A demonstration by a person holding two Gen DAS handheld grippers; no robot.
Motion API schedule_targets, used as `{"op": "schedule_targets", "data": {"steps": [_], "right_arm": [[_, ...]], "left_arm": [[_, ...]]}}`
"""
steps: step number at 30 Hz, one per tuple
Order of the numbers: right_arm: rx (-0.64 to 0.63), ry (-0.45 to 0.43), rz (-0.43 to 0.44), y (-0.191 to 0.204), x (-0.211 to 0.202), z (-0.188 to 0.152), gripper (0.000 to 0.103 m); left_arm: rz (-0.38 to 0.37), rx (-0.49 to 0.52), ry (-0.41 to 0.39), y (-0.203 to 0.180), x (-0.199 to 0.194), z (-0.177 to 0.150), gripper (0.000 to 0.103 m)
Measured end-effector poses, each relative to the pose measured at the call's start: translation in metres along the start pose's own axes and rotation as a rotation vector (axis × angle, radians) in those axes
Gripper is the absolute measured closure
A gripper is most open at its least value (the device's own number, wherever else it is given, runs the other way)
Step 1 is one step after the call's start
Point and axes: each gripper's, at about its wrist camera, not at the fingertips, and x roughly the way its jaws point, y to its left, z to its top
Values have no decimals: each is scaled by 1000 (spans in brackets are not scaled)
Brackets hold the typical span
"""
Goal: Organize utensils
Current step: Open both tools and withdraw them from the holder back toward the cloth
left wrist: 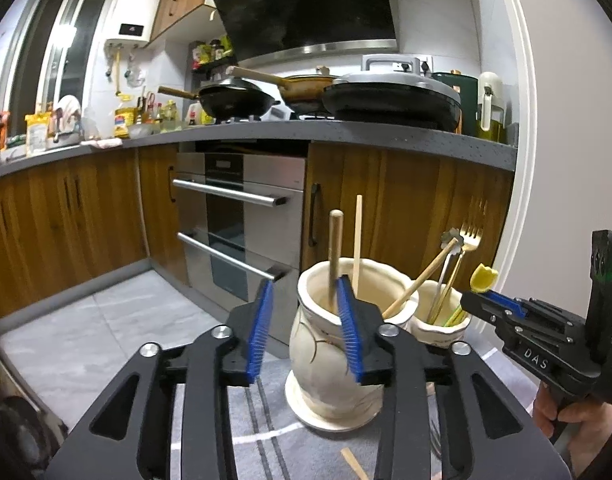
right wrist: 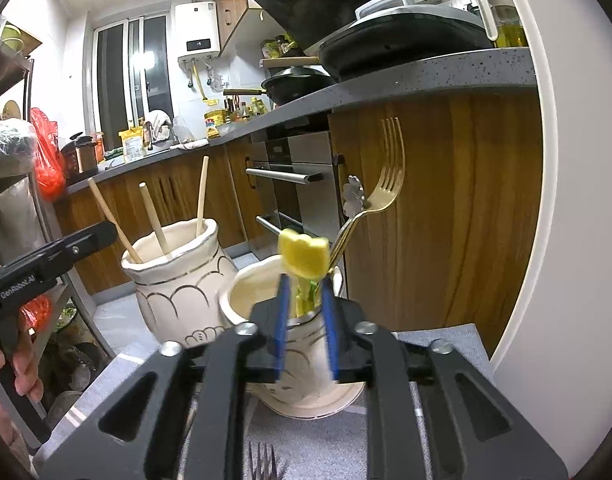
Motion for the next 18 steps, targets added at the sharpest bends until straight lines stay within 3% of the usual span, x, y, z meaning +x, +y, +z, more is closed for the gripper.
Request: {"op": "schedule_targets", "data": {"steps": [3,5,6,8,9,10,13,18], "right_arm": [[13,-1,-6,-4,-2,0,68],[29,-1,-7,-8,-5,-1,55],[38,-3,-5,-9,-8,-2,53],[48,-7,-5,-11,-12,-2,45],[55,-11,-4,-12,-15,-2,41],[63,-14,4,-13,-18,-3,32],[90,-15,23,-16,-27,-4,7],[103,15,11,-19,-35,-12,5]], "left_arm": [[5,3,2,1,-1,-1,62],[14,1,6,2,-3,-1,51],[15,-3,5,3,-3,-2,46],[18,-13,8,5,-7,-3,44],[22,-14,8,5,-8,-4,34],[34,-19,1,6,-11,-5,22],[52,-38,-12,9,-20,-8,11],[56,-23,17,8,-29,-20,6]]}}
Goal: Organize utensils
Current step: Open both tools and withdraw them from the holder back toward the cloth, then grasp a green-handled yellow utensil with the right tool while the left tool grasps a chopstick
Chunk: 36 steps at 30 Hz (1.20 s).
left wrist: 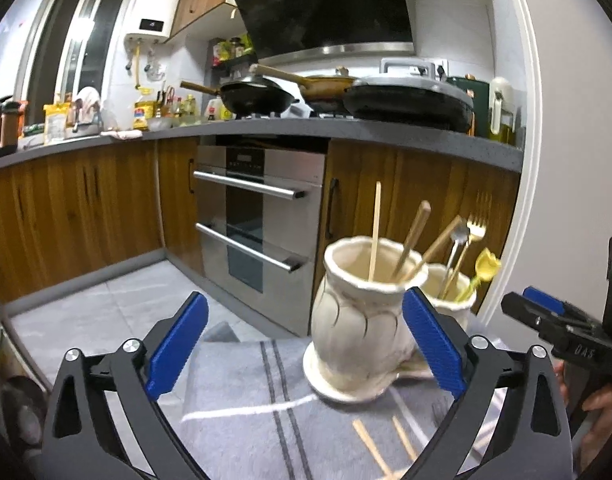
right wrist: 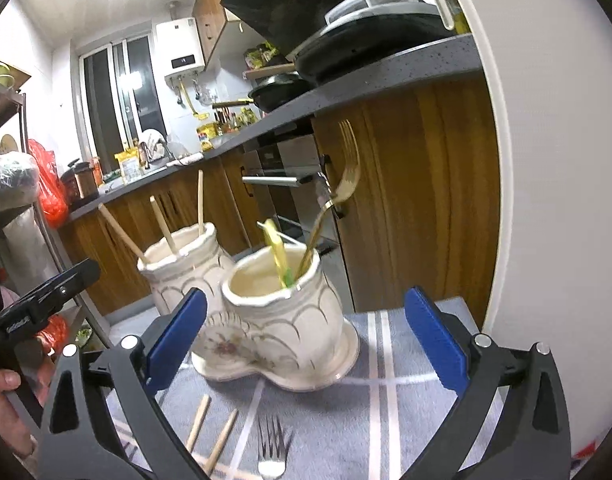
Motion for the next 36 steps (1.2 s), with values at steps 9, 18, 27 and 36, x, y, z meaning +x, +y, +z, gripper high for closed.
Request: {"op": "schedule_targets", "data": {"steps": [9,18,27,36], "right_arm": [[-58,113,4,15,-14,-26,5],[-133,270,63,44,-28,-63,5],[-246,381,154,92,-45,-105,15],[-268,470,184,109,-31,-123,82]], "left_arm": [[1,68,104,-7,-15,-34,5],[14,88,200,-3,-28,-62,5],[26,38,219,10,-42,-71,5],[1,6,230,13,-45,-72,5]]}}
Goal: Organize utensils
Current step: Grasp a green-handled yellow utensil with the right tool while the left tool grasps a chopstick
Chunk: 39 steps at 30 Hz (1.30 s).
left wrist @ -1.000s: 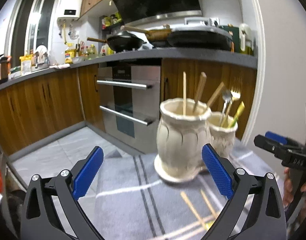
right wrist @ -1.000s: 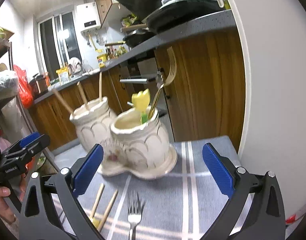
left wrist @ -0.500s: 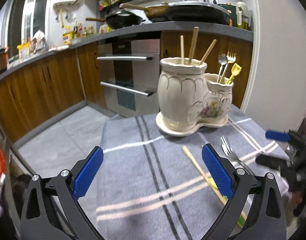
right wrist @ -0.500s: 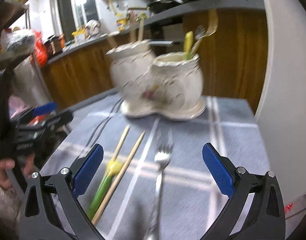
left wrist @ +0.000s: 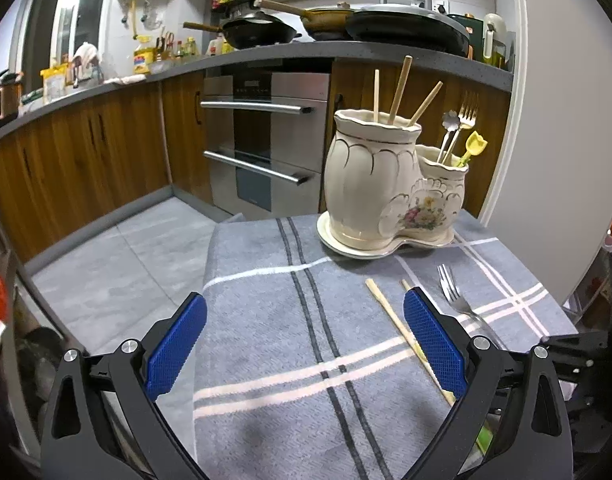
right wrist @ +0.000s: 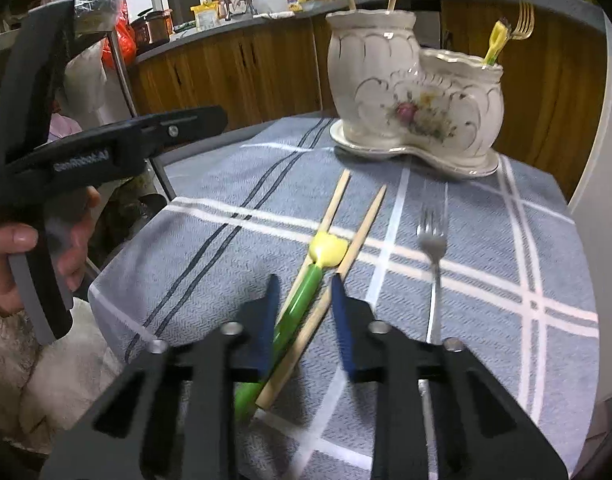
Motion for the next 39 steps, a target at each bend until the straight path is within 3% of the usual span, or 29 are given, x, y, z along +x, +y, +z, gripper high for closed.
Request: {"op": "schedule_targets", "data": {"steps": [2,10,13,28,39], "right_arm": [[-2,10,5,2,3,0,86],[-26,40,-33,11,19,1,87],[-8,34,-1,10,16,2,92],[99,-125,3,-24,-25,10,93],[172,-202,-58,-65,-42,12,93]], "left_arm": [[1,6,2,-1,0,0,5],[-6,12,1,-4,0,-1,5],[-6,15,4,-5,0,-1,5],[9,-59,50,4,12,-3,5],[0,-38,147,-29,27,-14,5]]}}
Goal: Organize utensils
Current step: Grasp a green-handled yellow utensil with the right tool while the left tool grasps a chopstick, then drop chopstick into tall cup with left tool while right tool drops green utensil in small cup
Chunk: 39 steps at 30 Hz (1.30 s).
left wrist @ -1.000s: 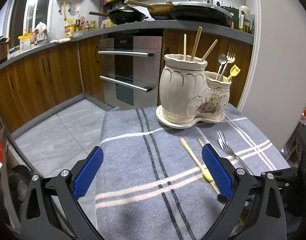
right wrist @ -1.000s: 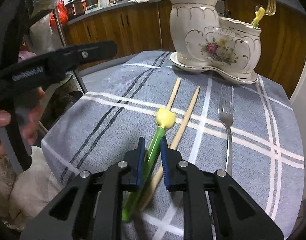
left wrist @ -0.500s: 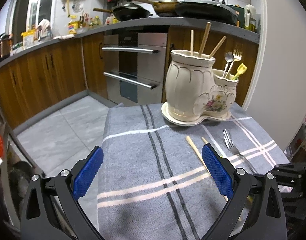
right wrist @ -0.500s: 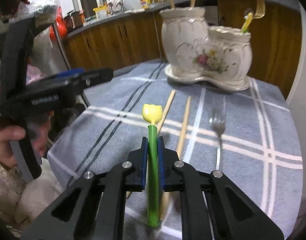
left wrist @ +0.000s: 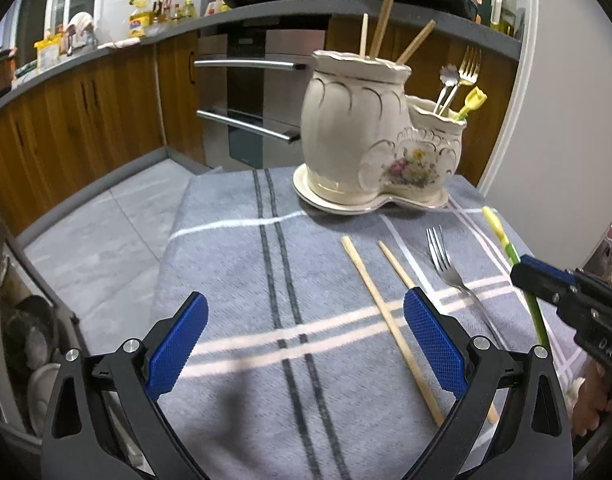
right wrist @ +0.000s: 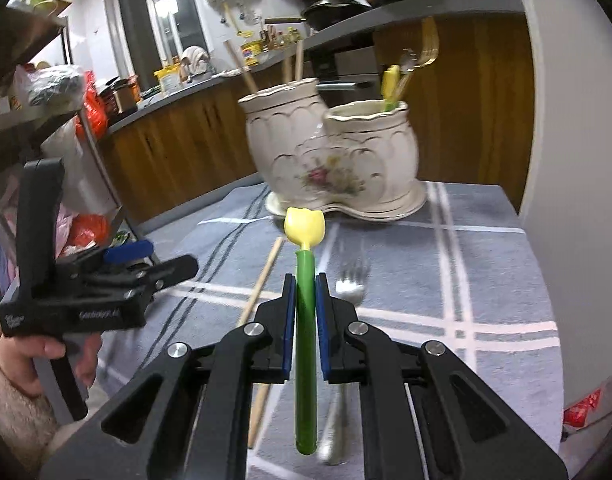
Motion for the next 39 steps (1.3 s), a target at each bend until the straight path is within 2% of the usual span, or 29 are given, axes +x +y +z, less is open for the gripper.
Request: {"op": "schedule_targets", "data": {"steps": [9,16,17,19,23,25,30,32,33,34,36,39], "right_arm": [[39,-9,-6,-18,-2,1,93],[52,-3,2,-20,-1,1,93],[53,-3,0,-21,-1,1,93],[53,-1,0,-21,-1,1,93],[50,2,-3,-21,0,0,93],[51,2,-4,-22,0,1,93],[48,3,-4,-22,1,0,93],[45,4,-3,-21,2,0,93],[45,3,-3,-21,2,0,93],[43,2,-2,-21,2,0,93],[39,-3,-4,-20,1,0,93],[39,-16,1,-20,0,1,93]], "left_arm": [[5,-2,50,-17,9,-3,7],[16,40,72,-35,16,-3,11],[12,53,79,-38,18,-3,14],[24,88,103,-45,25,-3,30],[45,130,142,-53,35,-4,44],[47,145,161,-56,39,-4,55],[45,174,181,-62,51,0,61],[38,171,186,-61,55,5,69],[34,173,187,-60,57,7,80],[34,175,187,-60,58,8,86],[33,187,182,-61,59,8,92],[25,201,165,-58,59,7,95]]}}
